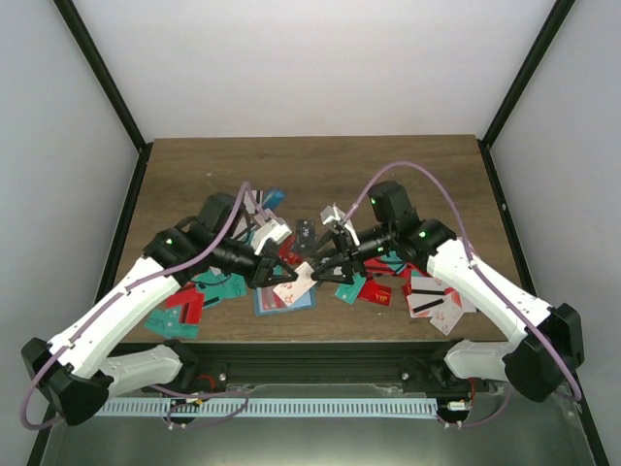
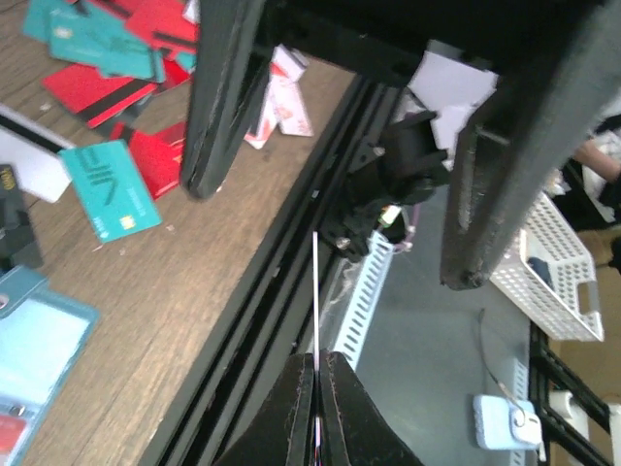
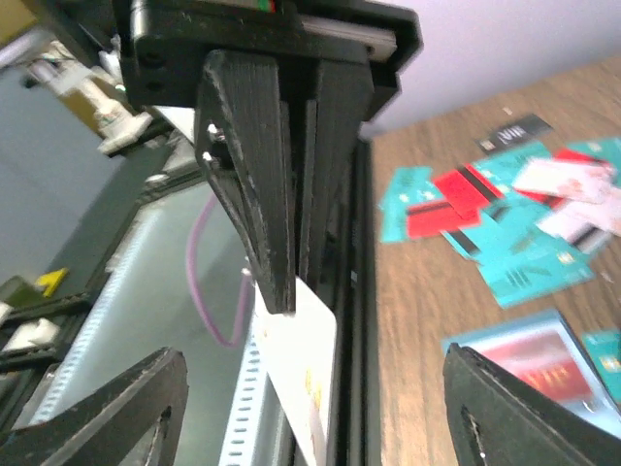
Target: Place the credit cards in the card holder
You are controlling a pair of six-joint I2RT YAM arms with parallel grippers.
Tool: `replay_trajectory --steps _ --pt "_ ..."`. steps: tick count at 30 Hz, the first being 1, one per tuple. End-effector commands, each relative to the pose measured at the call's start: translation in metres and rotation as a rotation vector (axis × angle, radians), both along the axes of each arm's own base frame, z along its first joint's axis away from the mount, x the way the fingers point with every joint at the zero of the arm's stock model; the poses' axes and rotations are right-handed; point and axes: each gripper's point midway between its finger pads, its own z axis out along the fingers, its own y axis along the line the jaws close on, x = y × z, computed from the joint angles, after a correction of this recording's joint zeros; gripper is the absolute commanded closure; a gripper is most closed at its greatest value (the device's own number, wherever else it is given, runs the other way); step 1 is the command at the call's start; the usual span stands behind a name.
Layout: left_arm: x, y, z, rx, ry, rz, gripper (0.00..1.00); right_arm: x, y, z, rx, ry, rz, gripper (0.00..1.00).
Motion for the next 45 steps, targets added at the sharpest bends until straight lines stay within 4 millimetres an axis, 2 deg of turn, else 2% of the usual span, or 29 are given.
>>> replay_trajectory --steps 1,4,8,11,14,22,27,30,36,45 --pt "0.022 0.004 -0.036 0.078 0.070 0.169 0.96 0.035 0.001 -0.027 -0.072 -0.024 -0.256 0.25" --pt "0.029 0.007 -0.063 0.106 0.162 0.264 0.96 0.058 -0.003 -0.052 -0.113 0.051 -0.438 0.25" --pt "0.042 0.022 -0.098 0.145 0.274 0.404 0.96 0.075 -0.011 -0.077 -0.138 0.172 -0.609 0.26" --pt "0.053 0.036 -0.114 0.177 0.310 0.487 0.96 0.084 -0.018 -0.098 -0.176 0.247 -0.708 0.28" --pt "0.063 0.041 -0.123 0.193 0.301 0.517 0.96 0.088 -0.025 -0.124 -0.239 0.315 -0.776 0.32" --pt "0.095 0.042 -0.154 0.234 0.311 0.552 0.96 0.080 -0.024 -0.166 -0.334 0.426 -0.755 0.44" --pt "0.104 0.043 -0.174 0.280 0.312 0.522 0.96 0.078 -0.021 -0.188 -0.409 0.482 -0.731 0.56" --pt "0.106 0.042 -0.185 0.289 0.315 0.492 0.96 0.075 -0.019 -0.200 -0.439 0.517 -0.710 0.60" --pt "0.111 0.040 -0.206 0.302 0.335 0.453 0.96 0.066 -0.016 -0.217 -0.477 0.570 -0.661 0.69" --pt "0.114 0.035 -0.220 0.293 0.338 0.415 0.96 0.059 -0.015 -0.231 -0.506 0.599 -0.625 0.79"
